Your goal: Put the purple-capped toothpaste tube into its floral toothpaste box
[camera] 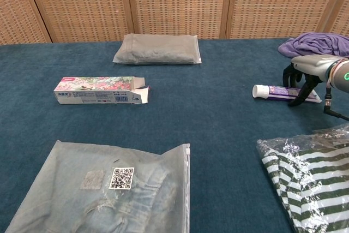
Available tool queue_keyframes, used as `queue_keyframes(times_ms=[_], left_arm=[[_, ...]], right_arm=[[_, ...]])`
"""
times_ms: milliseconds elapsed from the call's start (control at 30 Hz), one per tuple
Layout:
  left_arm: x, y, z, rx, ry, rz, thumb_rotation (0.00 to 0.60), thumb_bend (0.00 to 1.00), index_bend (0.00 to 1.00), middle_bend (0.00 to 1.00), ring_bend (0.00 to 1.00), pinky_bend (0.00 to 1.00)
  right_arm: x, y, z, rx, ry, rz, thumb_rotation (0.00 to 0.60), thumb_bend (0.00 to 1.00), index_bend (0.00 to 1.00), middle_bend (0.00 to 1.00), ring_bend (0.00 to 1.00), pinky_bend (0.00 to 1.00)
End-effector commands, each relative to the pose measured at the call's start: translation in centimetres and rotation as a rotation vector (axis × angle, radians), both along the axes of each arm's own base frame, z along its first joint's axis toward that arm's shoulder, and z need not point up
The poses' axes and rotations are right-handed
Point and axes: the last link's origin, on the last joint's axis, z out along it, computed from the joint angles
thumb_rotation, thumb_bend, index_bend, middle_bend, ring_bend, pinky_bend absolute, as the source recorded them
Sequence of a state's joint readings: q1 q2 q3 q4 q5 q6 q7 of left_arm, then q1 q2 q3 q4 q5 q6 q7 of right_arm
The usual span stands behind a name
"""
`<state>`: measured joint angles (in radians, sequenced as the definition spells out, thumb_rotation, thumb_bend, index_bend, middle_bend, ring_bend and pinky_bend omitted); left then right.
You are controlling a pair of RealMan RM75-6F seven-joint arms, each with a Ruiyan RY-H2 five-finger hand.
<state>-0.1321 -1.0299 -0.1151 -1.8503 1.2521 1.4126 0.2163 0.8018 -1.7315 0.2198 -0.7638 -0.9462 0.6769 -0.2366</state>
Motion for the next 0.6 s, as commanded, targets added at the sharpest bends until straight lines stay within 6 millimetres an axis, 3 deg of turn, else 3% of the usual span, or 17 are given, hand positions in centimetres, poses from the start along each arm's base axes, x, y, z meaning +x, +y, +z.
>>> queue_keyframes(times_ms=[33, 167, 367, 467, 600], left_arm=[[0.0, 0.0, 0.0, 0.001, -0.002, 0.002, 0.6, 0.21, 0.0, 0.0, 0.0, 0.0], [0.0, 0.0, 0.0, -0.003, -0.002, 0.001, 0.6, 0.21, 0.0, 0.0, 0.0, 0.0], [0.2, 0.6, -0.4, -0.035, 0.004, -0.016, 0.6, 0.21, 0.0, 0.0, 0.0, 0.0], [0.7, 2.0, -0.7, -0.07, 0.023, -0.06, 0.6, 0.21, 0.0, 0.0, 0.0, 0.0], [2.1, 5.6, -1.7, -0.131, 0.061, -0.171, 0.6, 0.21, 0.0, 0.0, 0.0, 0.0]], right_arm=[[0.3, 0.0, -0.1, 0.005, -0.002, 0.019, 0.6, 0.35, 0.55, 0.56, 0.4, 0.4], [0.8, 0.3, 0.2, 0.014, -0.016, 0.055, 0.6, 0.47, 0.6, 0.6, 0.44, 0.43], [1.8, 1.5, 1.9, 0.021, -0.028, 0.144, 0.6, 0.48, 0.6, 0.6, 0.44, 0.43], [2.5, 2.5, 3.2, 0.025, -0.041, 0.198, 0.6, 0.48, 0.6, 0.6, 0.44, 0.43], [3.8, 4.1, 5.5, 0.029, -0.061, 0.265, 0.6, 0.48, 0.6, 0.6, 0.44, 0.43]])
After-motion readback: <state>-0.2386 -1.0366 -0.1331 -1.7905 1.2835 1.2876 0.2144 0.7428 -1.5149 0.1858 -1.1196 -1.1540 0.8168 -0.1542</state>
